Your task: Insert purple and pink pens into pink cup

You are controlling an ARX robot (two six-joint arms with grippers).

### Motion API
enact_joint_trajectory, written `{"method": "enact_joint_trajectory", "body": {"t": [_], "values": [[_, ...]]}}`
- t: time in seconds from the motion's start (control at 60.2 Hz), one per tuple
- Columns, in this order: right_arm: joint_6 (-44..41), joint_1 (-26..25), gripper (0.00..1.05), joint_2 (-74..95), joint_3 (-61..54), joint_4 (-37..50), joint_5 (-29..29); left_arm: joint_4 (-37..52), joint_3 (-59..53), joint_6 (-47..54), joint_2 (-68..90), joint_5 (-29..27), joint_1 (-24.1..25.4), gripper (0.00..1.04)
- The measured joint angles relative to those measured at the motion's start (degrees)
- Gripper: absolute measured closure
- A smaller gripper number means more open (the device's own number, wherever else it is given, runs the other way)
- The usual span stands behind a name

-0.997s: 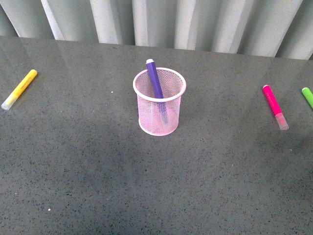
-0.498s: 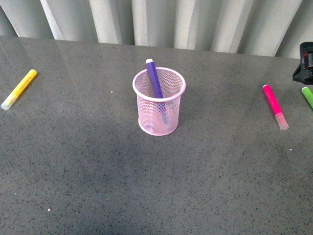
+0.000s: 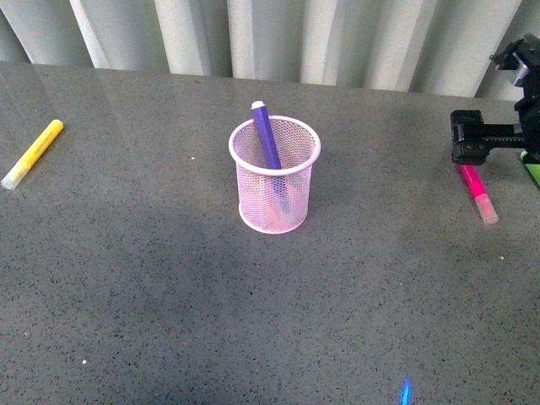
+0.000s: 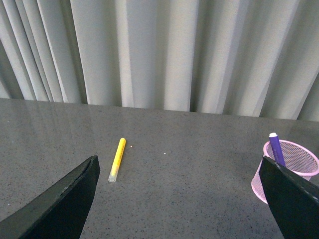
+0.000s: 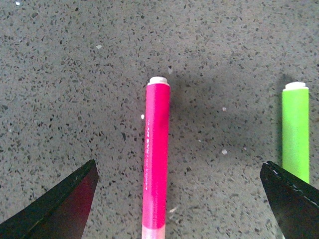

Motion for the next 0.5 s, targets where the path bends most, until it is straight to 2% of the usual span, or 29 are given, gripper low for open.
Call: {"method": "enact_joint_trajectory", "body": {"t": [0.498], "values": [[2.1,1.8,0.07,6.6,6.0,-1.0,-0.2,0.0,0.0,0.0,0.0,0.0,0.0,0.07]]}}
